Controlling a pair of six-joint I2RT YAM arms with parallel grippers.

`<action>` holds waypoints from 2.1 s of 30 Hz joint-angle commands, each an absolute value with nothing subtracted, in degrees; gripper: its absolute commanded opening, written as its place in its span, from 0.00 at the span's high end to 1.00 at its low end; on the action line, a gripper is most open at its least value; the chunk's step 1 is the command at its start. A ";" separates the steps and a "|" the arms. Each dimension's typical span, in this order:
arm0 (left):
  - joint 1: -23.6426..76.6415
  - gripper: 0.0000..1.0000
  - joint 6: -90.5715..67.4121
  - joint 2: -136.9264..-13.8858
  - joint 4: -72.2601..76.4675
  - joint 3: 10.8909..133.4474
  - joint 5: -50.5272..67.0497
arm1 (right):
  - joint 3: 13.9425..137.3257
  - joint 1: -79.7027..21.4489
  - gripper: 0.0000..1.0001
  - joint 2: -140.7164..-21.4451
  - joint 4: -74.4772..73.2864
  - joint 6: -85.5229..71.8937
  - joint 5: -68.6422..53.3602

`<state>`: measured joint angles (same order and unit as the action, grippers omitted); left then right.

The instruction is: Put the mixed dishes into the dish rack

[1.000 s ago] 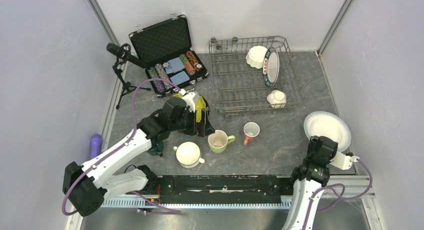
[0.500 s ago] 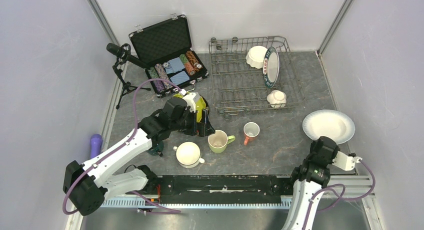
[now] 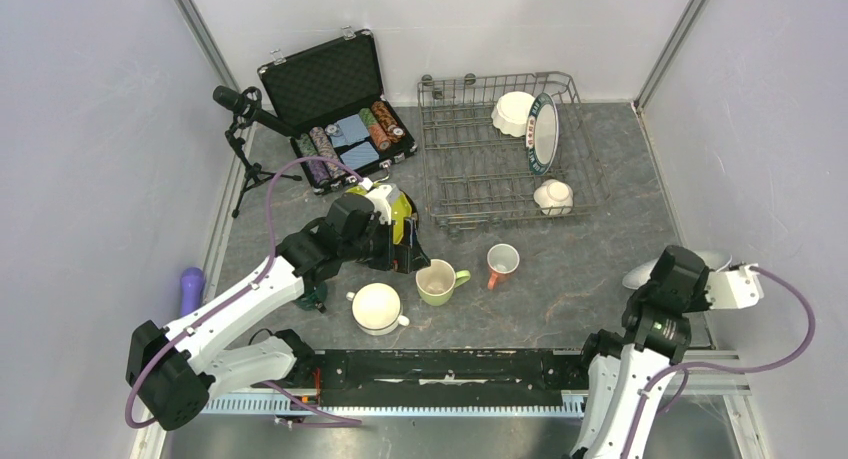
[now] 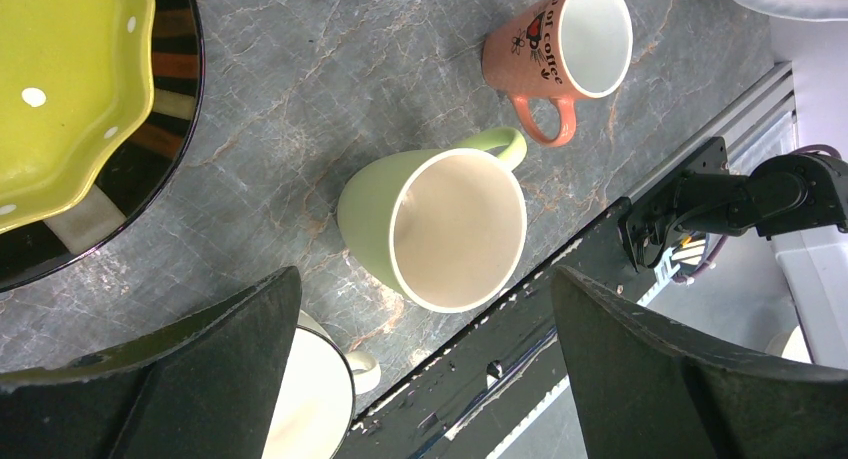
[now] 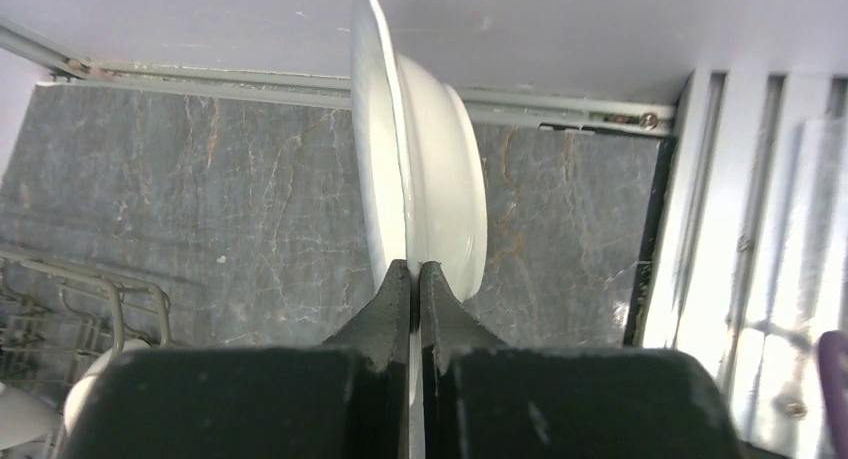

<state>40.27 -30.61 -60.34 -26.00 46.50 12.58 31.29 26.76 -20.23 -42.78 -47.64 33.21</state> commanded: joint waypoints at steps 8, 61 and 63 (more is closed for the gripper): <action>40.43 0.00 -29.83 -60.18 -23.85 47.99 13.93 | 46.49 26.89 1.00 -29.62 -33.82 -32.55 25.78; 38.14 0.00 -24.47 -59.10 -19.05 49.36 13.14 | 86.14 9.79 1.00 -82.54 -8.10 -8.11 1.48; 38.14 0.00 -23.85 -58.90 -18.59 49.13 13.27 | 86.13 9.63 1.00 -83.87 -6.33 -7.52 1.19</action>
<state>38.33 -27.55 -60.66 -22.57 49.32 11.35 85.32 10.20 -83.55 -20.62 -10.70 1.52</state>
